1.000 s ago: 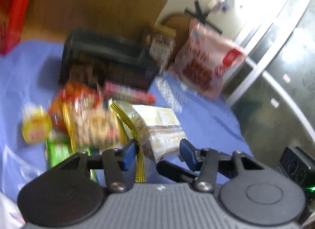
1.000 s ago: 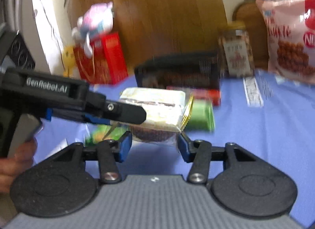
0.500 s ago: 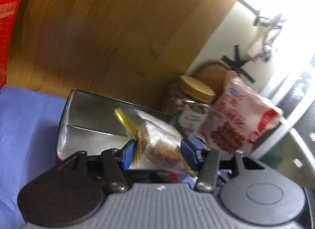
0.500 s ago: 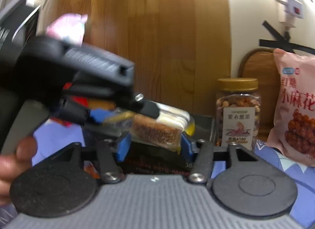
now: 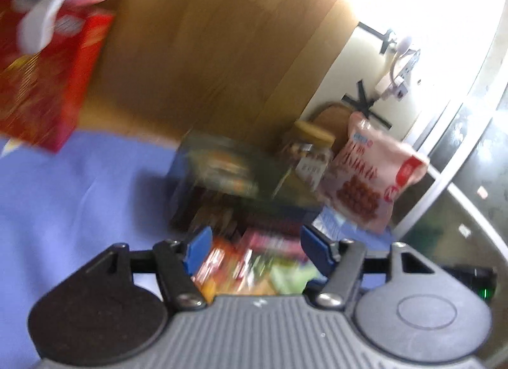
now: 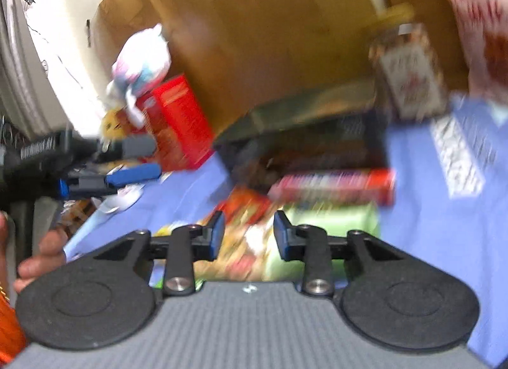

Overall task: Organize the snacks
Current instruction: 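Lower the pastry bag into the black tin and open the left gripper, then grasp the green snack pack with the left gripper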

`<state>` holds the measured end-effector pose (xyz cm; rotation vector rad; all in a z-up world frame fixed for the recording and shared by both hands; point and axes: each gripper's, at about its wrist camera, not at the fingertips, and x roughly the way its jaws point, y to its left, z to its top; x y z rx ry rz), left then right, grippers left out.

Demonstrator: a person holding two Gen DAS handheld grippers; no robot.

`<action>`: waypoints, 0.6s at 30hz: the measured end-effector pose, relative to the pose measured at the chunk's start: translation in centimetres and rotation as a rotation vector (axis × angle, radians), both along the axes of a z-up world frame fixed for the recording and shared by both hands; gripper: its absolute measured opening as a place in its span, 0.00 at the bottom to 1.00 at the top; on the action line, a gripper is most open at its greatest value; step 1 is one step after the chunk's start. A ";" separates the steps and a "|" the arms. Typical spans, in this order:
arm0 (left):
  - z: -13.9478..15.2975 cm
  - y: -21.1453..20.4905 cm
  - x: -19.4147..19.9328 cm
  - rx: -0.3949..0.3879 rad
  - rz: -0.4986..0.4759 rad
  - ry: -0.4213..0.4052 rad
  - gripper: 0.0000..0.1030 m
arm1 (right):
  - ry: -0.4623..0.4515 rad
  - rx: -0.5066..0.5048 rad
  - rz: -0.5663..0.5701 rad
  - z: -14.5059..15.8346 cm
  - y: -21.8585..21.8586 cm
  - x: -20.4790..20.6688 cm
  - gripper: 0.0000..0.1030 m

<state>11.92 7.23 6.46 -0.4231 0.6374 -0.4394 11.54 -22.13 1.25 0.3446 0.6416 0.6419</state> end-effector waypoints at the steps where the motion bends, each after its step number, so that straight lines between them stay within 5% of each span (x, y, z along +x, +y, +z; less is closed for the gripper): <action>1: -0.7 0.6 -0.8 -0.006 0.005 0.028 0.62 | 0.021 0.003 0.024 -0.2 0.6 -0.5 0.33; 7: -4.5 2.2 -4.1 -0.068 -0.002 0.137 0.62 | 0.074 -0.037 0.116 -1.7 4.3 -3.8 0.35; 11: -7.6 1.6 -3.9 -0.102 -0.041 0.253 0.44 | 0.090 -0.076 0.170 -2.2 6.5 -5.0 0.36; 18: -7.9 -1.2 -6.5 -0.129 -0.107 0.249 0.43 | 0.032 -0.176 0.100 -1.0 5.2 -8.3 0.32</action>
